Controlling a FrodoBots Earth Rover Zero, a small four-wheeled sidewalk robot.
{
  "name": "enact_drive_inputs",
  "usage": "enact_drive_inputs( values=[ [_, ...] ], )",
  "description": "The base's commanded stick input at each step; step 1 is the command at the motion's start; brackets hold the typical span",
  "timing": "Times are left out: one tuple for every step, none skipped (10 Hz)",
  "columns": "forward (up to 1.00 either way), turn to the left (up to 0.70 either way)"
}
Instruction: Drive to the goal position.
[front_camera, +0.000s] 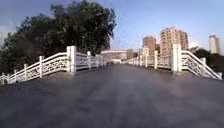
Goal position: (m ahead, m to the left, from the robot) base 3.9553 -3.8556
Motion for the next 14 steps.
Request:
enact_drive_inputs(
  values=[
    [0.45,0.0],
    [0.45,0.0],
    [0.45,0.0],
    [0.45,0.0],
    [0.45,0.0],
    [0.45,0.0],
    [0.45,0.0],
    [0.45,0.0],
    [0.45,0.0],
    [0.45,0.0],
    [0.45,0.0],
    [0.45,0.0],
    [0.45,0.0],
    [0.45,0.0]
  ],
)
